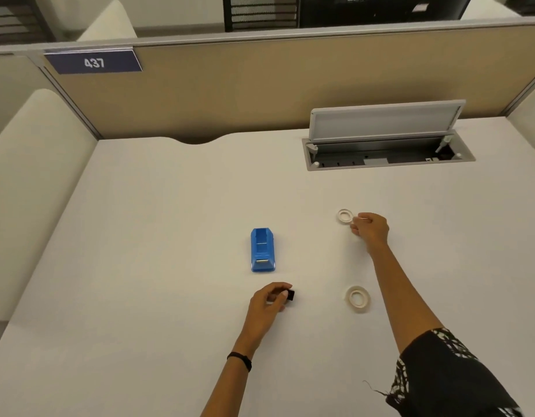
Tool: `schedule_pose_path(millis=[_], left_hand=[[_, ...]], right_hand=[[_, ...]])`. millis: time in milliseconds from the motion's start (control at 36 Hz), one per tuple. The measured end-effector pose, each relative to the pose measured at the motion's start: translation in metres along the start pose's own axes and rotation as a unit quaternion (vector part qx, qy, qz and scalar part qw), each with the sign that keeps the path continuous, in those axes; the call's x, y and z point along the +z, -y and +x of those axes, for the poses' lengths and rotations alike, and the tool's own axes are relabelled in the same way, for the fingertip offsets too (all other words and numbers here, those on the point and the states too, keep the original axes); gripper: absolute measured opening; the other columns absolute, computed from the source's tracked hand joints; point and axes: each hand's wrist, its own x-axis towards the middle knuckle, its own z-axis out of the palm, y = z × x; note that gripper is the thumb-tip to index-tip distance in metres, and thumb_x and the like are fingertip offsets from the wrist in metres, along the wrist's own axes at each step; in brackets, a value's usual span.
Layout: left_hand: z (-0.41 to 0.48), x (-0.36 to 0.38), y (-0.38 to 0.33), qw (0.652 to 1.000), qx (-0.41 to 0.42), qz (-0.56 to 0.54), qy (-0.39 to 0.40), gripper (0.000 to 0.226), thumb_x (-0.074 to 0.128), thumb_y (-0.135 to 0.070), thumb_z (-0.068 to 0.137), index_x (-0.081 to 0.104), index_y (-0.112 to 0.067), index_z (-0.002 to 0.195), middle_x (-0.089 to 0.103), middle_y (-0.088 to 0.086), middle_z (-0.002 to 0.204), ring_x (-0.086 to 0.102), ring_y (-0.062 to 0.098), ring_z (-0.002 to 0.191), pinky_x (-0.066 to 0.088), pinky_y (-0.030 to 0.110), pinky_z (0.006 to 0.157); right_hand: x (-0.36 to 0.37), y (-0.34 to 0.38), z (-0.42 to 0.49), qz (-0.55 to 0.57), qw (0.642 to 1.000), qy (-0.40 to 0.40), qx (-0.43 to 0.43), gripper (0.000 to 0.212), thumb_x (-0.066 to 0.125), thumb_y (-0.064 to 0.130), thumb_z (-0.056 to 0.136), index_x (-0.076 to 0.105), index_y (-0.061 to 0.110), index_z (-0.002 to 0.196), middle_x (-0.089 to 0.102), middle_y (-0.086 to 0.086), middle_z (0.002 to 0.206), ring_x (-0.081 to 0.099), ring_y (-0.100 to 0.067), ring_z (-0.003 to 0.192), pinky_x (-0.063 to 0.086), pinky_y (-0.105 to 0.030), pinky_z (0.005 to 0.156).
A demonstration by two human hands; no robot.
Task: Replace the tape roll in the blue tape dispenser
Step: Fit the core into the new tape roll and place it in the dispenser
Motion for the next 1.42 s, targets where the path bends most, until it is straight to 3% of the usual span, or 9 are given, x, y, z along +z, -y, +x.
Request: schedule_pose_path(millis=[139,306,417,583,833,1000,1167,1278,1417], left_hand=[[-0.003,0.001,0.0,1.0,0.01,-0.017,0.006,0.02,0.046,-0.018,0.094,0.064,-0.022,0.103,0.065,-0.011,0.1,0.062,-0.005,0.087,0.051,0.012,0.073],[-0.01,0.001,-0.003,0.998,0.013,-0.056,0.003,0.02,0.044,-0.016,0.095,0.062,-0.025,0.098,0.064,-0.011,0.099,0.062,-0.005,0.087,0.049,0.009,0.071],[-0.015,0.0,-0.003,0.998,0.011,-0.059,0.005,0.014,0.053,-0.016,0.091,0.061,-0.025,0.098,0.064,-0.011,0.099,0.063,-0.004,0.087,0.049,0.008,0.071],[-0.024,0.003,0.003,0.997,0.013,-0.075,-0.016,0.014,0.056,-0.013,0.089,0.064,-0.019,0.099,0.068,0.0,0.1,0.065,0.006,0.091,0.052,0.014,0.075],[-0.036,0.007,0.008,0.994,0.013,-0.105,-0.03,0.019,0.051,-0.014,0.092,0.065,-0.015,0.105,0.068,0.003,0.103,0.064,0.014,0.099,0.054,0.017,0.077],[-0.045,0.009,0.01,0.992,-0.002,-0.121,-0.026,0.021,0.05,-0.017,0.093,0.064,-0.017,0.108,0.067,0.009,0.108,0.064,0.019,0.102,0.055,0.02,0.08],[-0.054,0.007,0.011,0.989,-0.008,-0.148,-0.022,0.022,0.047,-0.011,0.094,0.064,-0.012,0.108,0.072,0.007,0.099,0.07,0.016,0.084,0.055,0.019,0.068],[-0.055,0.007,0.008,0.988,-0.001,-0.151,-0.036,0.022,0.045,-0.011,0.095,0.063,-0.012,0.107,0.071,0.009,0.101,0.07,0.018,0.089,0.055,0.019,0.07],[-0.056,0.009,0.001,0.986,0.007,-0.164,-0.036,0.022,0.046,-0.019,0.094,0.061,-0.011,0.109,0.069,0.009,0.105,0.068,0.018,0.095,0.056,0.021,0.077]], right_hand=[[-0.018,-0.011,-0.013,-0.054,0.997,0.041,-0.032,0.027,0.054,0.003,0.085,0.059,0.002,0.111,0.06,-0.013,0.093,0.06,-0.025,0.081,0.056,-0.041,0.079],[-0.045,-0.033,-0.055,-0.128,0.981,0.106,-0.103,0.02,0.053,0.013,0.09,0.063,0.011,0.108,0.063,-0.006,0.106,0.059,-0.021,0.099,0.049,-0.042,0.096],[-0.059,-0.049,-0.084,-0.14,0.97,0.134,-0.146,0.023,0.048,0.015,0.094,0.061,0.008,0.112,0.063,-0.008,0.116,0.055,-0.016,0.104,0.04,-0.027,0.089],[-0.075,-0.069,-0.112,-0.152,0.95,0.195,-0.19,0.023,0.052,0.016,0.092,0.057,0.014,0.114,0.058,-0.002,0.116,0.052,-0.017,0.113,0.038,-0.03,0.099],[-0.079,-0.095,-0.131,-0.253,0.911,0.23,-0.231,0.068,0.074,0.026,0.075,0.038,0.025,0.133,0.038,0.006,0.136,0.034,-0.012,0.124,0.027,-0.027,0.104],[-0.072,-0.104,-0.142,-0.302,0.895,0.187,-0.269,0.055,0.065,0.017,0.083,0.042,0.025,0.132,0.037,-0.001,0.14,0.036,-0.018,0.127,0.036,-0.029,0.102],[-0.066,-0.107,-0.156,-0.305,0.888,0.17,-0.299,0.043,0.061,0.006,0.083,0.051,0.018,0.122,0.041,0.004,0.118,0.042,-0.019,0.112,0.049,-0.033,0.091],[-0.063,-0.101,-0.165,-0.283,0.897,0.207,-0.27,0.04,0.062,-0.001,0.076,0.055,0.018,0.111,0.043,0.003,0.109,0.05,-0.018,0.104,0.04,-0.012,0.083],[-0.055,-0.091,-0.18,-0.247,0.899,0.249,-0.261,0.042,0.063,0.003,0.078,0.051,0.02,0.114,0.042,-0.001,0.114,0.05,-0.011,0.105,0.039,-0.004,0.08]])
